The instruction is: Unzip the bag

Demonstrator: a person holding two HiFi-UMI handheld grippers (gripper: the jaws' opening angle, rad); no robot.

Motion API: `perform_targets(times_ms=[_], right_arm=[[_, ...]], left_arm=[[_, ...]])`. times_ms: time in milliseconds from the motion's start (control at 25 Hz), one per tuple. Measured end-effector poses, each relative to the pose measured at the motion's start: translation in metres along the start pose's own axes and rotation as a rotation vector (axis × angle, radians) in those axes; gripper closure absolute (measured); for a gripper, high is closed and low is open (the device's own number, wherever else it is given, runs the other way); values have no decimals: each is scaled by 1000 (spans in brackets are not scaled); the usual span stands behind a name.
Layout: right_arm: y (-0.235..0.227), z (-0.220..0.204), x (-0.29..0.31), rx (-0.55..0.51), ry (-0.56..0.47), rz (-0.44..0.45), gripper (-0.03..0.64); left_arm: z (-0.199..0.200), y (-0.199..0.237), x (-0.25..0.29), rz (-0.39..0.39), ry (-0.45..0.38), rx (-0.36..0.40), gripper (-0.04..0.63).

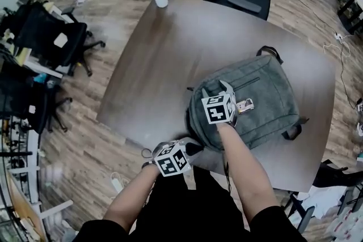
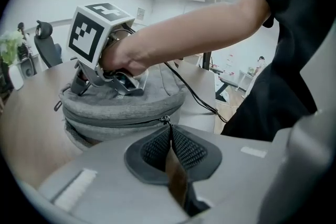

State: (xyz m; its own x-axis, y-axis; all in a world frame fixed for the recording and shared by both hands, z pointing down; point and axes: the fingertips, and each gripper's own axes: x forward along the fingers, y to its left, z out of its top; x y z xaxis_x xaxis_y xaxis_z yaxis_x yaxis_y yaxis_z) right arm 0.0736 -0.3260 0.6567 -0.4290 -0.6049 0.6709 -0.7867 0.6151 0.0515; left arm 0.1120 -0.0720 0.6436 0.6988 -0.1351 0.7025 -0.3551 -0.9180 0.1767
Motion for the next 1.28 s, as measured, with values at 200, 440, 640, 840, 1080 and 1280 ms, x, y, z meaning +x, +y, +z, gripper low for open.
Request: perform_targets(times_ms=[200,440,640,840,1080,1280], right_arm=[[1,0,0,14,10,10,348],[-3,-1,0,3,4,-2,348],[-6,-1,0,-2,10,0,348],[-9,-1,-1,-8,11,-13,348],[-8,0,0,-18,14,-18,348],[-11,-1,1,-16,24,-13,350]], left_arm=[[2,-2,-2,51,-46,-66,566],[13,-17,18,70,-101,-111,565],[26,-29,34,82,-150,-125,565],[29,-35,43,110,-169,-112,565],[43,-48,59,121,-192,-103,563],[55,-53,75,148,-254,-170,563]])
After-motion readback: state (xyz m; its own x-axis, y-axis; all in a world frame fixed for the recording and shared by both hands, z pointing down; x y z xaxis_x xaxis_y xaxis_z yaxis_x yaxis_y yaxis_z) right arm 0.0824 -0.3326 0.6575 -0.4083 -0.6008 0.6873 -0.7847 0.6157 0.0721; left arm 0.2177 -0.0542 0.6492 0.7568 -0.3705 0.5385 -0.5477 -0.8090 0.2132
